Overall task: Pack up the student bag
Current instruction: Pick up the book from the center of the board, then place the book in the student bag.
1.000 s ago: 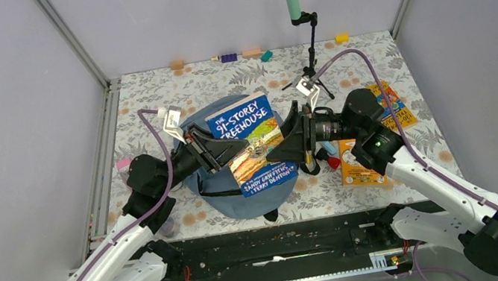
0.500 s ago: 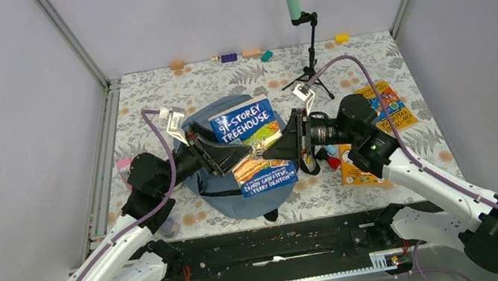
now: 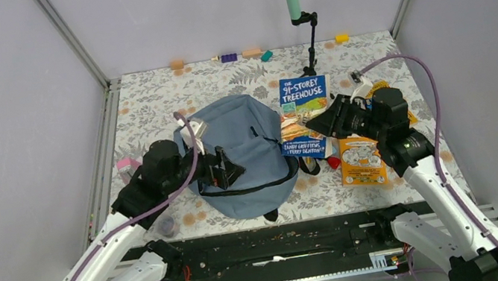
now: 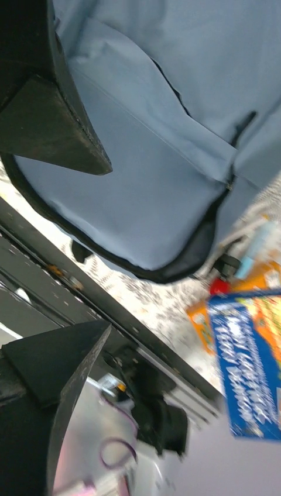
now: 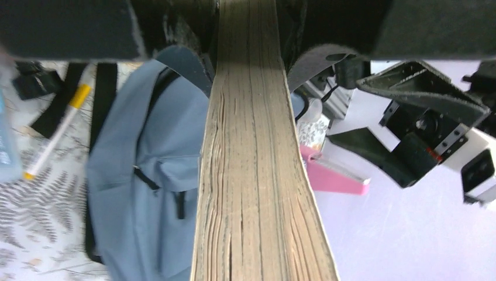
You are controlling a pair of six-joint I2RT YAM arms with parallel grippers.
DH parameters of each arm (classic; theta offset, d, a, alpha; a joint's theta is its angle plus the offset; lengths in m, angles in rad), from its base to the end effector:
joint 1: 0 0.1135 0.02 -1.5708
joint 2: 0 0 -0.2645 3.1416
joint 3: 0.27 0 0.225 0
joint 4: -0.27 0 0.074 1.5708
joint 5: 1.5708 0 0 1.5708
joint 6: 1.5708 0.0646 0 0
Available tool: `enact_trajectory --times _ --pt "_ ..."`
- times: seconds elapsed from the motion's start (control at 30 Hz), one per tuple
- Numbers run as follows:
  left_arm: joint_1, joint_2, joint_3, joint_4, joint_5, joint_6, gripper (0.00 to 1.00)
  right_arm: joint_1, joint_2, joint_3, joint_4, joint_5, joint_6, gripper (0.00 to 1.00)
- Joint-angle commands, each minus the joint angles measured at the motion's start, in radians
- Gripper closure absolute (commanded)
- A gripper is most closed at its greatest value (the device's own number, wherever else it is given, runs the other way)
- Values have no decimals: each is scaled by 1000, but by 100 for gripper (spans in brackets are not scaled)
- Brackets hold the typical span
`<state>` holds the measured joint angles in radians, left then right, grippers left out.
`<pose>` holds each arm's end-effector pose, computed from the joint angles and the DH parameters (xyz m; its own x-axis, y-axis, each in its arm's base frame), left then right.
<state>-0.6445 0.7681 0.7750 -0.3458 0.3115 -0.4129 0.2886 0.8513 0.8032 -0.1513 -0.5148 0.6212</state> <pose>0.1272 -0.1204 0.3137 -0.5656 -0.0527 -0.8230 0.6288 0.6181 -0.4718 0.1758 0.0854 0.3362 -0.5679 0.3599 -0.7403 -0.4671 0.5996 0.6498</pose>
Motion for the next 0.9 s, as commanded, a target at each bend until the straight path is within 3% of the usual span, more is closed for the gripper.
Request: enact_trajectory --times 0.0,0.1,0.23,0.5,0.63,0.87 --pt "-31 90 146 -300 -49 239 1 -73 -52 -14 18 -60 8 100" --pt "-107 164 185 -383 -67 374 1 -95 -67 -41 16 -77 17 100" --pt "-270 256 185 -409 -238 472 1 -107 -75 -59 17 -96 24 100" --pt "-330 377 179 -372 -404 485 3 -123 -66 -61 16 -128 28 100" --pt "-330 384 166 -342 -467 472 9 -129 -65 -67 17 -134 30 100" --pt "-330 372 141 -293 -536 460 31 -135 -57 -71 18 -150 34 100"
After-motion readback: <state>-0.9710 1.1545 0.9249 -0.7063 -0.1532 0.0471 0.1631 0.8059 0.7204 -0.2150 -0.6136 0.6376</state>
